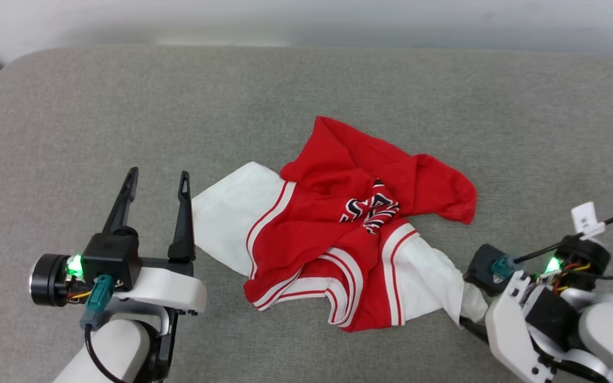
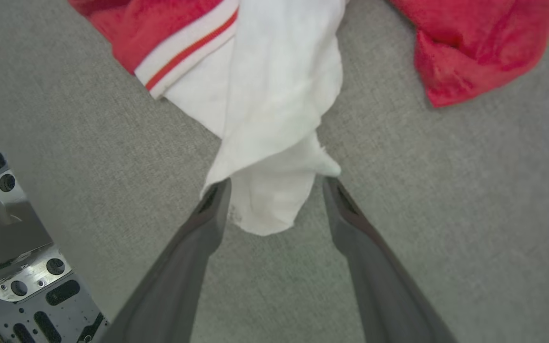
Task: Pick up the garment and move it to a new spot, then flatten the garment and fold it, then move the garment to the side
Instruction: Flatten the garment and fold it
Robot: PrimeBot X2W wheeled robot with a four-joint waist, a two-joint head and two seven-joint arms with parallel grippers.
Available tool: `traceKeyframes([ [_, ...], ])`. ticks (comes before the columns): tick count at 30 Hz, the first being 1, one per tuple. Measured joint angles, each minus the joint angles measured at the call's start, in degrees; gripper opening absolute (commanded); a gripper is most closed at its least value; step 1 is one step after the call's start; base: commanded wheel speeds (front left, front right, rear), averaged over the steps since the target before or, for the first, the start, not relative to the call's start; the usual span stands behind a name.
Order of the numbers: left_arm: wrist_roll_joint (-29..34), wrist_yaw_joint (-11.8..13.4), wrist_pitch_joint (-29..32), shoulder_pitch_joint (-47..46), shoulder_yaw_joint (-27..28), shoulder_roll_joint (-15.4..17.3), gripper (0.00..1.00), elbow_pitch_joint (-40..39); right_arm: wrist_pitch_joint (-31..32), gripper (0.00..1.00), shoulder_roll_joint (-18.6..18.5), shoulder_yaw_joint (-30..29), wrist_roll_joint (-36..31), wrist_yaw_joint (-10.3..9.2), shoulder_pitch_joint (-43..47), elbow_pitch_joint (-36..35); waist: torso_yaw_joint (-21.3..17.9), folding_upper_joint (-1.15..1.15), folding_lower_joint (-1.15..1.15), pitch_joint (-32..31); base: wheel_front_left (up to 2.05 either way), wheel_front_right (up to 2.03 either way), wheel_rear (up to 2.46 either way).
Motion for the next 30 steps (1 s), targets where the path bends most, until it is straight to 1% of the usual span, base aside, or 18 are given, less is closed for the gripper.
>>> traceKeyframes([
  [5, 3.49, -3.78, 0.00, 1.76, 3.80, -3.71, 1.00, 1.76, -2.25, 1.00, 2.31, 6.87, 1.35, -0.01, -3.19, 5.67, 1.56, 0.00, 0.00, 2.35, 0.00, 0.00, 0.00],
  [8, 5.20, -5.73, 0.00, 2.52, 5.95, -5.72, 1.00, 2.94, -4.53, 1.00, 3.57, 9.62, 3.23, -0.05, -4.88, 8.27, 1.85, 0.00, 0.00, 3.06, 0.00, 0.00, 0.00],
  [9, 5.70, -6.30, 0.00, 2.93, 6.67, -6.24, 1.00, 3.34, -5.69, 0.00, 3.85, 10.22, 3.96, -0.11, -5.33, 8.94, 1.71, 0.00, 0.00, 3.04, 0.00, 0.00, 0.00],
  [13, 7.51, -8.38, 0.00, 4.77, 9.56, -7.91, 1.00, 4.72, -9.96, 0.00, 3.89, 11.40, 5.67, -0.09, -6.43, 10.55, 0.77, 0.00, 0.00, 2.14, 0.00, 0.00, 0.00],
  [16, 8.65, -9.58, 0.00, 6.27, 11.27, -8.80, 1.00, 5.57, -13.10, 0.00, 2.19, 10.16, 7.61, 0.02, -6.00, 10.32, -0.03, 0.00, 0.00, 0.81, 0.00, 0.00, 0.00],
  [20, 9.70, -10.68, 0.00, 8.31, 13.33, -9.98, 1.00, 6.12, -16.08, 0.00, -1.72, 4.70, 12.07, 0.00, -3.13, 7.16, -1.37, 0.00, 0.00, -1.10, 0.00, 0.00, 0.00],
  [25, 10.67, -12.35, 0.00, 10.42, 15.51, -11.36, 1.00, 6.38, -15.79, 0.00, -6.93, -2.76, 18.76, 0.00, 3.92, 3.43, -3.13, 0.00, 0.00, -2.69, 0.00, 0.00, 0.00],
  [27, 11.18, -13.04, 0.00, 10.81, 16.38, -11.73, 1.00, 6.55, -15.32, 0.00, -8.51, -5.57, 20.02, 0.00, 6.53, 3.80, -3.61, 0.00, 0.00, -2.83, 0.00, 0.00, 0.00],
  [30, 12.03, -14.14, 0.00, 10.98, 17.44, -12.41, 1.00, 7.24, -14.21, 0.00, -8.79, -9.31, 22.88, 0.00, 9.53, 7.51, -3.79, 0.00, 0.00, -2.46, 0.00, 0.00, 0.00],
])
